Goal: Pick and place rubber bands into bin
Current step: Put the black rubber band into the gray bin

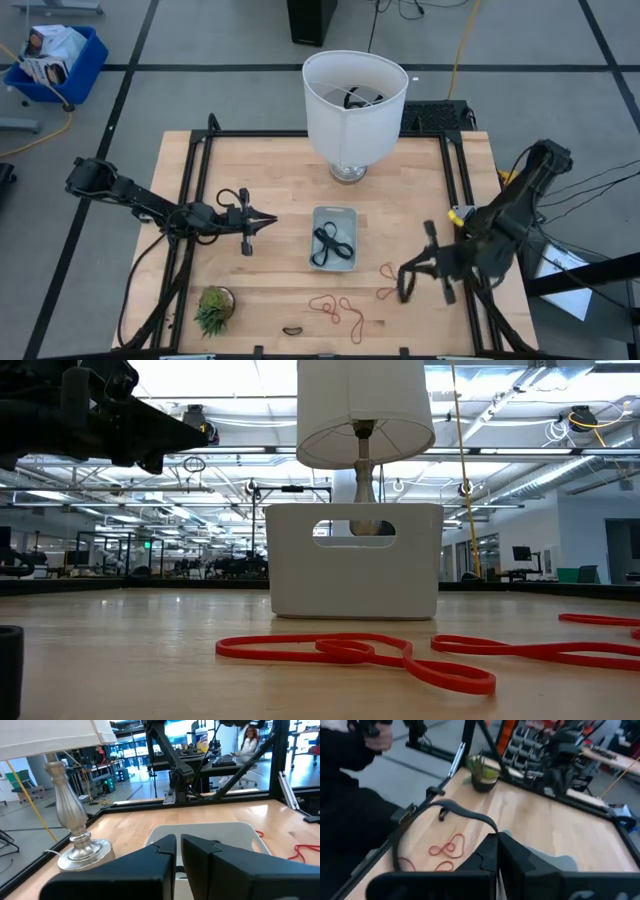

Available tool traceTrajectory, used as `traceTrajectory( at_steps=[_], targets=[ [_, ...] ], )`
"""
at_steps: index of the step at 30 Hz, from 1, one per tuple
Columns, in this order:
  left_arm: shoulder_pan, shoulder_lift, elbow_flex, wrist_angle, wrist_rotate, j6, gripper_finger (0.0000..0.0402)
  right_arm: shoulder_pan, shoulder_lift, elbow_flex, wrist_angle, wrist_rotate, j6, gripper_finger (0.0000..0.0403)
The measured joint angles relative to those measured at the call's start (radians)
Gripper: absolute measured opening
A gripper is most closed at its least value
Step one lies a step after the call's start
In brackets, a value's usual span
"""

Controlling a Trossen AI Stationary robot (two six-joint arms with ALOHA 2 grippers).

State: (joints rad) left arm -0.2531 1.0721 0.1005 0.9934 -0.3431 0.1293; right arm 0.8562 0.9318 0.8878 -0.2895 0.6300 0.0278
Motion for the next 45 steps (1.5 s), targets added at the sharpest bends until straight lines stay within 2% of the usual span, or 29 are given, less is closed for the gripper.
traceTrajectory(
  at_steps=[6, 14, 19, 24, 28, 34, 45],
  targets=[
    [0.0, 0.0, 0.0, 0.002, -0.003, 0.004, 0.0035, -0.001, -0.214, -0.234, 0.272, -0.001, -0.076, 0.0001],
    [0.0, 0.0, 0.0, 0.003, -0.026, -0.001, 0.0035, -0.019, -0.448, -0.544, 0.417, 0.081, -0.056, 0.0],
    [0.0, 0.0, 0.0, 0.003, -0.026, 0.003, 0.0035, -0.042, -0.571, -0.681, 0.562, 0.081, -0.127, 0.0],
    [0.0, 0.0, 0.0, 0.003, -0.026, 0.003, 0.0035, -0.094, -0.653, -0.759, 0.599, 0.105, -0.157, 0.0],
    [0.001, 0.0, 0.0, 0.003, -0.026, 0.005, 0.0035, -0.141, -0.665, -0.773, 0.599, 0.095, -0.147, 0.0],
    [0.026, 0.0, 0.0, 0.006, -0.026, -0.002, 0.0035, -0.227, -0.637, -0.773, 0.656, -0.016, -0.149, 0.0],
    [0.057, 0.0, 0.0, 0.005, -0.026, -0.011, 0.0035, -0.445, -0.435, -0.772, 0.877, -0.269, -0.134, 0.0]
  ],
)
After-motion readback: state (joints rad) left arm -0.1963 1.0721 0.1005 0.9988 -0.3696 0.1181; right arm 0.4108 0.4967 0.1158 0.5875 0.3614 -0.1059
